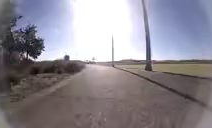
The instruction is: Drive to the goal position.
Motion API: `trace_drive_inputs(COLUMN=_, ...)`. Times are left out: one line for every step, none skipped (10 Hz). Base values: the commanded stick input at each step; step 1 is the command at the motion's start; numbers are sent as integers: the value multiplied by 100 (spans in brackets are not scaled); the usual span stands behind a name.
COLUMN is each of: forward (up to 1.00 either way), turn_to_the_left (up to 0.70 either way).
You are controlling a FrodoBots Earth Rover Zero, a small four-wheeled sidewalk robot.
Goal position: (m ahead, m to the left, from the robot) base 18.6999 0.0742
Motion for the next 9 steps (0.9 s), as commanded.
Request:
trace_drive_inputs(forward=100, turn_to_the_left=0)
trace_drive_inputs(forward=100, turn_to_the_left=0)
trace_drive_inputs(forward=100, turn_to_the_left=0)
trace_drive_inputs(forward=100, turn_to_the_left=0)
trace_drive_inputs(forward=100, turn_to_the_left=0)
trace_drive_inputs(forward=100, turn_to_the_left=0)
trace_drive_inputs(forward=100, turn_to_the_left=0)
trace_drive_inputs(forward=100, turn_to_the_left=0)
trace_drive_inputs(forward=100, turn_to_the_left=0)
